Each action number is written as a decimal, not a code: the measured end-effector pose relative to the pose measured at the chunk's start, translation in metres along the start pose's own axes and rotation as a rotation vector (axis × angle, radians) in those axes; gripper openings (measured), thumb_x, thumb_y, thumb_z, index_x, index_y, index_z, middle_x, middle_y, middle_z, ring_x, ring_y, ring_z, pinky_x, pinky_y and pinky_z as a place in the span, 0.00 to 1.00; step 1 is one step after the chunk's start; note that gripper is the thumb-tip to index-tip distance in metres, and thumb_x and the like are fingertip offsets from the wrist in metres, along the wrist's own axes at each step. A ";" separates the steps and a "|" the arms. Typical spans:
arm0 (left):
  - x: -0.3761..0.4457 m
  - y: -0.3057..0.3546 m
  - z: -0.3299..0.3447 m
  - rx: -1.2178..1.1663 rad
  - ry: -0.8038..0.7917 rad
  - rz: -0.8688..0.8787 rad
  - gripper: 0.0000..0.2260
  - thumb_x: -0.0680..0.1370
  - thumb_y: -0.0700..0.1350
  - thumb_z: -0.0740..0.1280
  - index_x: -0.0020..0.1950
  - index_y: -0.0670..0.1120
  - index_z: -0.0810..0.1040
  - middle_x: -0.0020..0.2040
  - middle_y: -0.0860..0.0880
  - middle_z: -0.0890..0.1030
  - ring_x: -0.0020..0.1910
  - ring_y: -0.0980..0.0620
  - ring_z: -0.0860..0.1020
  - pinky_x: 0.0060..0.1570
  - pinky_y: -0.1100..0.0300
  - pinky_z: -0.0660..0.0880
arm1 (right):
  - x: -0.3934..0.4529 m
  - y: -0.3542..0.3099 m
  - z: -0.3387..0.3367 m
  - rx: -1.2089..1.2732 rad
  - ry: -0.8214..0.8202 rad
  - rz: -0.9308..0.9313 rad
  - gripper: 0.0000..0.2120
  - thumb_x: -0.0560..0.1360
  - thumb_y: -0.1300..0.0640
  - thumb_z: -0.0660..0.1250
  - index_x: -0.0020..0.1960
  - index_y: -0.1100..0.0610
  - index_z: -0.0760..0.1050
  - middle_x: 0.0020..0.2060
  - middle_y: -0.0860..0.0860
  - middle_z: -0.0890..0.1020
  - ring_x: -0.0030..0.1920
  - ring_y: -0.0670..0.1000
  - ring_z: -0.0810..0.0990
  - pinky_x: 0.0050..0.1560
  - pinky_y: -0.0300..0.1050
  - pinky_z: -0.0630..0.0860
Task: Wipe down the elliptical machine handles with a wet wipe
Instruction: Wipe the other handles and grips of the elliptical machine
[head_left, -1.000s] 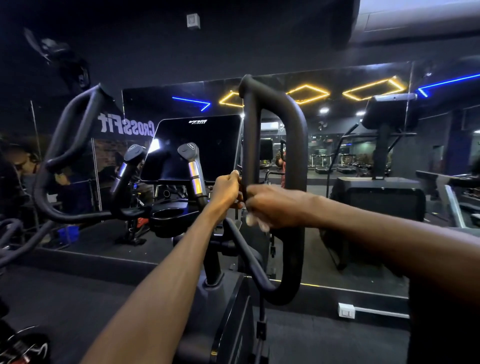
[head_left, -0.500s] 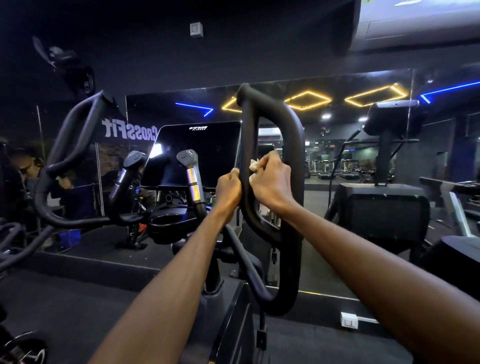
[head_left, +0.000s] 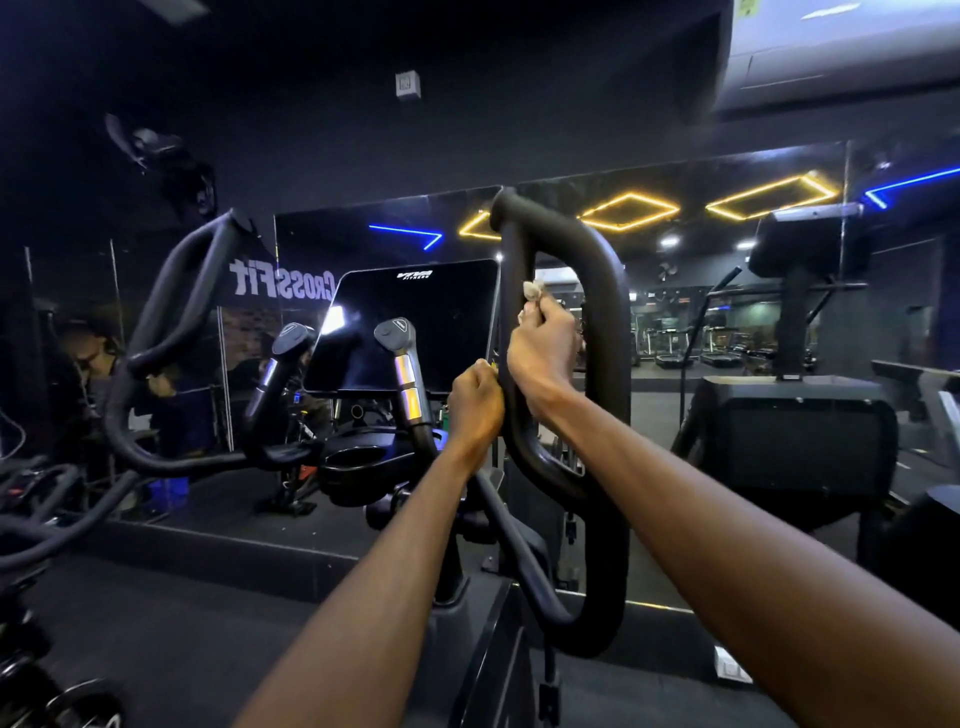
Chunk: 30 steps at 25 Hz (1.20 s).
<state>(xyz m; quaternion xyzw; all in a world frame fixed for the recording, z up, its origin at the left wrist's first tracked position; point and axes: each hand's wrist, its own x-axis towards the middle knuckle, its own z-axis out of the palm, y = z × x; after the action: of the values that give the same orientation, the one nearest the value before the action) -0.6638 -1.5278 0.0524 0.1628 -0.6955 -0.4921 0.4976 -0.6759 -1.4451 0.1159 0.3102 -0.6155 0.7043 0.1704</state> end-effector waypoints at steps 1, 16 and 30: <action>0.000 0.000 0.000 0.005 -0.005 -0.008 0.18 0.79 0.52 0.52 0.31 0.49 0.68 0.28 0.51 0.70 0.33 0.48 0.69 0.36 0.50 0.67 | -0.001 0.005 -0.001 0.004 -0.022 0.018 0.13 0.83 0.56 0.57 0.46 0.54 0.78 0.33 0.47 0.75 0.36 0.48 0.74 0.39 0.48 0.72; 0.001 -0.001 -0.002 0.090 -0.018 0.003 0.16 0.76 0.52 0.51 0.32 0.48 0.68 0.31 0.48 0.73 0.34 0.46 0.72 0.38 0.45 0.75 | 0.018 -0.006 0.003 0.120 -0.235 0.152 0.22 0.80 0.40 0.52 0.59 0.54 0.72 0.53 0.54 0.79 0.55 0.55 0.78 0.63 0.59 0.75; -0.018 -0.009 -0.013 0.140 -0.156 -0.054 0.17 0.84 0.47 0.52 0.39 0.44 0.73 0.32 0.45 0.75 0.30 0.48 0.76 0.24 0.56 0.76 | -0.126 0.081 -0.065 -1.295 -0.434 -0.473 0.35 0.79 0.42 0.53 0.72 0.69 0.58 0.65 0.67 0.70 0.67 0.64 0.72 0.69 0.56 0.67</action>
<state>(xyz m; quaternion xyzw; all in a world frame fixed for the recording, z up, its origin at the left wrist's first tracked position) -0.6474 -1.5258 0.0355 0.1771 -0.7600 -0.4670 0.4159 -0.6467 -1.3791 -0.0309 0.4050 -0.8456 0.0649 0.3417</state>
